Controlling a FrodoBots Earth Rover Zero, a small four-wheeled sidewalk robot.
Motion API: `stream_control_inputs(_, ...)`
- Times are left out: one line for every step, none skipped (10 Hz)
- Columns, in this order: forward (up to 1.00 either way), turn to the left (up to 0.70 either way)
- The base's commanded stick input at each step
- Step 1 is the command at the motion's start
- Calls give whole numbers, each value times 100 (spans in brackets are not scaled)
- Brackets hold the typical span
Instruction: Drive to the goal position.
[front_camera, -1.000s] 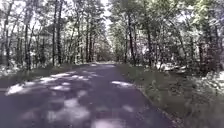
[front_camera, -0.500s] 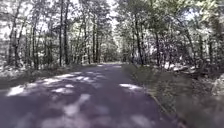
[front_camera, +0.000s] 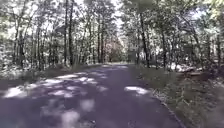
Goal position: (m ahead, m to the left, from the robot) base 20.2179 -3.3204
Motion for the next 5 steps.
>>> stream_control_inputs(45,0)
stream_control_inputs(45,0)
stream_control_inputs(45,0)
stream_control_inputs(45,0)
stream_control_inputs(45,0)
